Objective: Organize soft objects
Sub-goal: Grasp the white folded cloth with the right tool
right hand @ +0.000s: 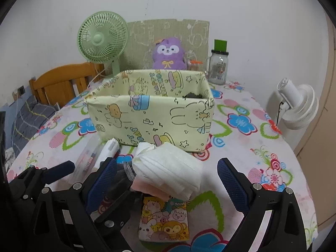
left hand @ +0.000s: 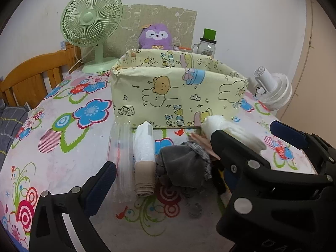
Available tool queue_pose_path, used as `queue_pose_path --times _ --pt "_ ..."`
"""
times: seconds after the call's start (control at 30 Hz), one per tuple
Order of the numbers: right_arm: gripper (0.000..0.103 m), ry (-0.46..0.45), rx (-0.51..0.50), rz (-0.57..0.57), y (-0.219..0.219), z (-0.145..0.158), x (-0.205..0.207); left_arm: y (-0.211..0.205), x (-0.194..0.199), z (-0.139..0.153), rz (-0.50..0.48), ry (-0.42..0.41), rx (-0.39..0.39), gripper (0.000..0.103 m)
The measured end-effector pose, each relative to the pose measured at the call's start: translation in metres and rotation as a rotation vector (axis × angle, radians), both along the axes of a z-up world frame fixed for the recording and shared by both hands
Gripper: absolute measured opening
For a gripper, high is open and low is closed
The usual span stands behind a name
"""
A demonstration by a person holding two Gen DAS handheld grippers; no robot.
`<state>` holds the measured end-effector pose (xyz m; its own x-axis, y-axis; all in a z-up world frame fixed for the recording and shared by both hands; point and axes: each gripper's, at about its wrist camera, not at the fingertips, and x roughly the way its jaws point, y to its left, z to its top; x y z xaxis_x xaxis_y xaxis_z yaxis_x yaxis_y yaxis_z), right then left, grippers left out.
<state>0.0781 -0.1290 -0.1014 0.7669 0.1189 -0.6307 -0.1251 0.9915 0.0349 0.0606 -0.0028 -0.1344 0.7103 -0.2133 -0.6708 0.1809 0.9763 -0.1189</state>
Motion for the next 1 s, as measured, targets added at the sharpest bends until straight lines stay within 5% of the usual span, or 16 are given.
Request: queue_pose_path --times 0.27,0.33,0.6,1.0 --pt "0.088 0.039 0.029 0.005 -0.001 -0.013 0.013 -0.005 0.002 -0.004 -0.013 -0.011 0.027 0.103" --pt "0.073 0.053 0.032 -0.002 -0.002 -0.016 0.015 -0.005 0.003 -0.005 -0.017 -0.011 0.028 0.103" --pt "0.049 0.055 0.045 0.02 0.001 -0.018 0.015 -0.005 0.007 -0.009 -0.015 0.001 0.035 0.103" --pt "0.04 0.031 0.053 0.005 -0.008 -0.007 0.001 -0.007 0.004 -0.006 0.001 0.007 0.029 0.103"
